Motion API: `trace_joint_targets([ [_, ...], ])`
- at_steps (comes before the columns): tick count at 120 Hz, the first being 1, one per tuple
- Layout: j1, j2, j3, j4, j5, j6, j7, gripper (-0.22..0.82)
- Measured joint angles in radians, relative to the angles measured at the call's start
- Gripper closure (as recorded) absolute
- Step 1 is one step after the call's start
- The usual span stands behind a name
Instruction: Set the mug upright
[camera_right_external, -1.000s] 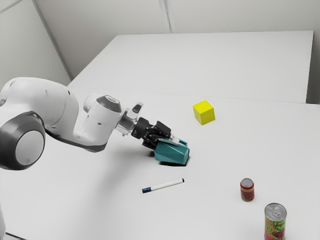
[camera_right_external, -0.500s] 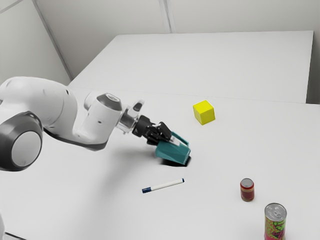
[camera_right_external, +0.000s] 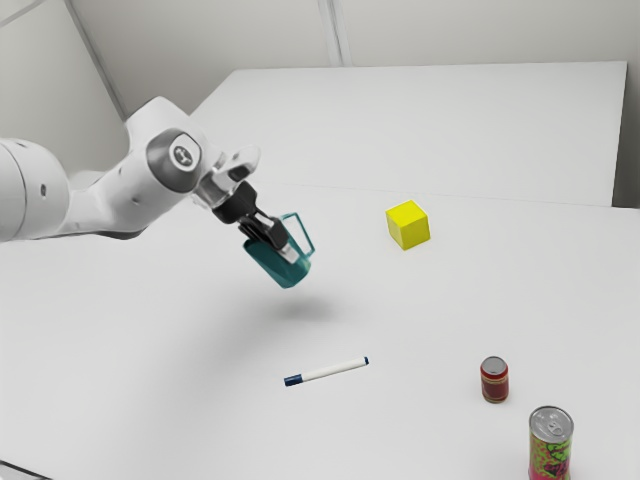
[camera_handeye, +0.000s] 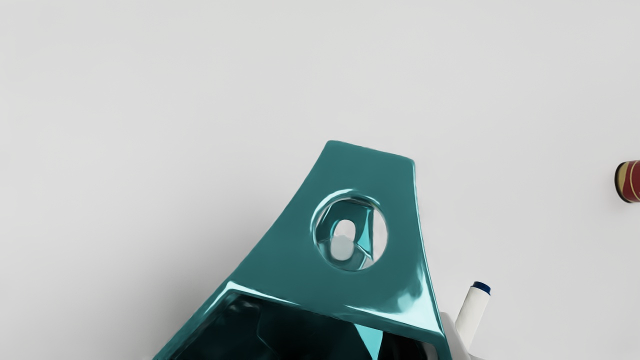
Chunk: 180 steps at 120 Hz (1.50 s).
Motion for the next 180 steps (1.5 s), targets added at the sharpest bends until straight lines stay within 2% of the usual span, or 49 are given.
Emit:
trace_joint_targets([
  [18,0.007,-0.009,0.000,-0.008,0.216,0.006,-0.068,0.77],
  [40,0.004,0.030,0.001,-0.018,0.364,0.029,-0.137,0.78],
  [68,0.005,0.093,0.004,-0.034,0.427,0.111,-0.197,0.78],
  [98,0.017,0.097,0.012,-0.048,0.539,0.194,-0.241,0.78],
  [132,0.019,0.104,0.013,-0.076,0.564,0.254,-0.276,0.77],
  [150,0.019,0.103,0.012,-0.078,0.555,0.263,-0.282,0.64],
  [180,0.019,0.097,0.012,-0.078,0.553,0.266,-0.286,0.37],
])
